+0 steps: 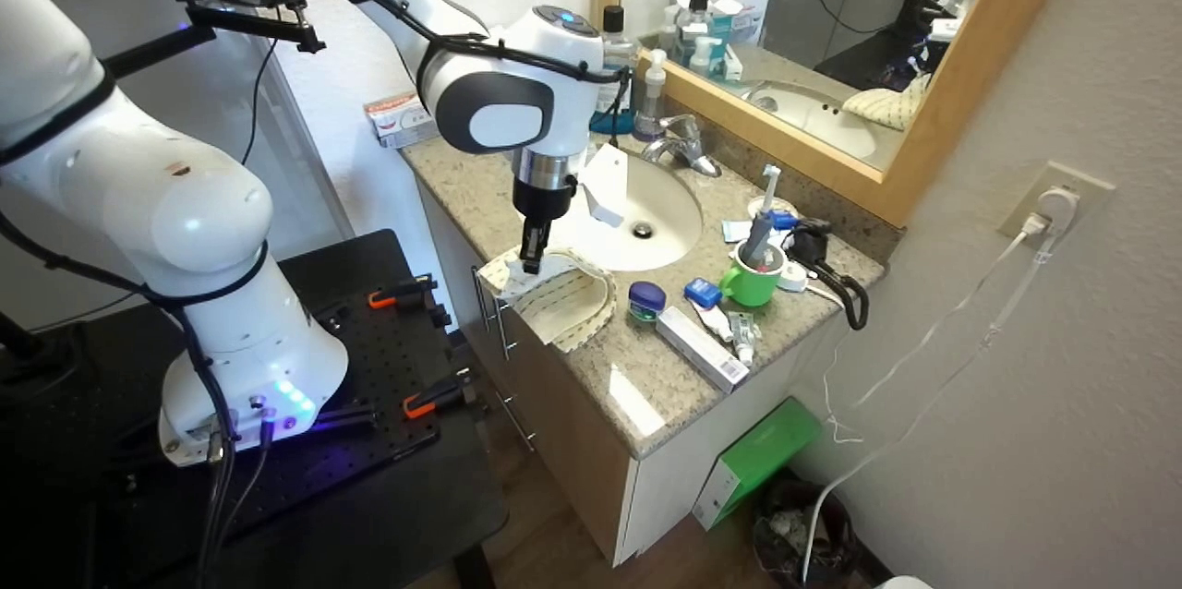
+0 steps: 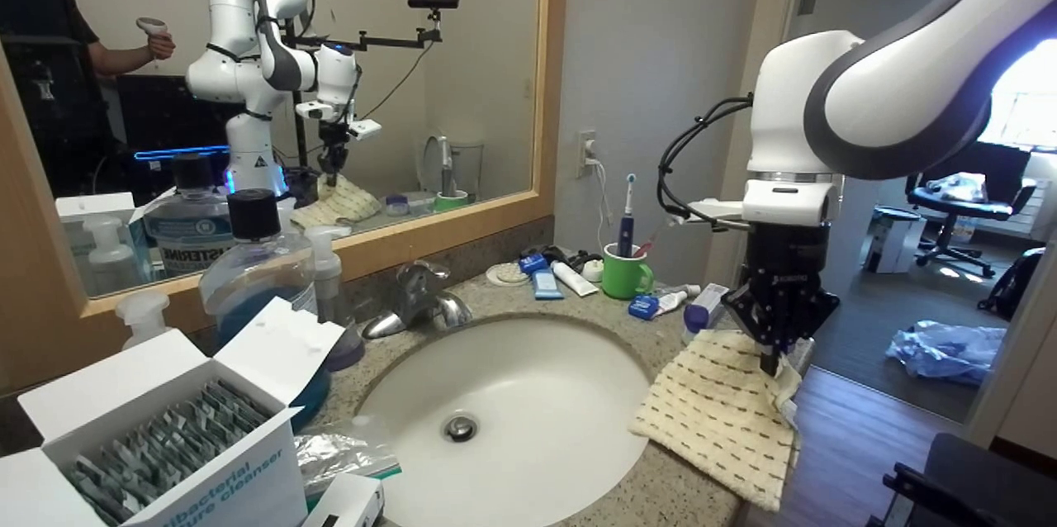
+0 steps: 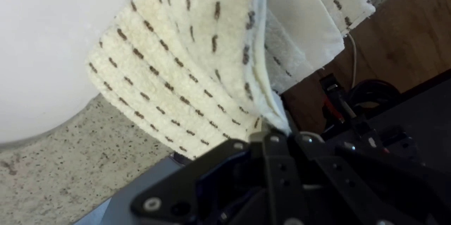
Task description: Unfold the towel once
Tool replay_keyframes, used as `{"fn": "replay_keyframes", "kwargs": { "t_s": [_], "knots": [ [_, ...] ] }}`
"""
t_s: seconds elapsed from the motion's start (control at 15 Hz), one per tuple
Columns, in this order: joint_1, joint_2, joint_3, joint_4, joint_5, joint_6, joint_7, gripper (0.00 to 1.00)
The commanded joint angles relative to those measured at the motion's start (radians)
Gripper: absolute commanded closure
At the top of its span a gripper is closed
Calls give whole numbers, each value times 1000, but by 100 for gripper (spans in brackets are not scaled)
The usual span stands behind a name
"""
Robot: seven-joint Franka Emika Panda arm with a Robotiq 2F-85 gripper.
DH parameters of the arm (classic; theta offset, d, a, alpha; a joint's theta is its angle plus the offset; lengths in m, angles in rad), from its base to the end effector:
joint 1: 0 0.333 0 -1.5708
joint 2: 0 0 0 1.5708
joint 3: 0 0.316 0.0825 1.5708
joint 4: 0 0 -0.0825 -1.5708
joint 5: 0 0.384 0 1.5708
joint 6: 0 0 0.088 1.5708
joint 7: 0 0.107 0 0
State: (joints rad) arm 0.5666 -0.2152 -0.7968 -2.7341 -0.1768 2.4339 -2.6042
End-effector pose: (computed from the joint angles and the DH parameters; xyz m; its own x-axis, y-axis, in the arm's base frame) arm 0.3721 -0.0713 0.2581 -0.8149 0.5616 0.1432 0.5653 0.8247 -0.0177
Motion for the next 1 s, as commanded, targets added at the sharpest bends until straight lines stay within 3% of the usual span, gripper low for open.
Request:
{"fn": "replay_keyframes", "kwargs": {
  "t_s": [0.0, 0.2, 0.27, 0.33, 0.6, 0.8, 0.93],
  "knots": [
    [173, 23, -182, 54, 21, -67, 0, 99],
    [363, 31, -370, 87, 32, -132, 0, 99],
    [433, 29, -435, 96, 32, -160, 0, 71],
    [502, 31, -499, 107, 33, -186, 1, 71],
    [740, 17, -731, 148, 24, -257, 1, 42],
    [829, 34, -812, 164, 31, -254, 7, 20],
    [839, 30, -824, 165, 18, -230, 35, 5]
  ]
}}
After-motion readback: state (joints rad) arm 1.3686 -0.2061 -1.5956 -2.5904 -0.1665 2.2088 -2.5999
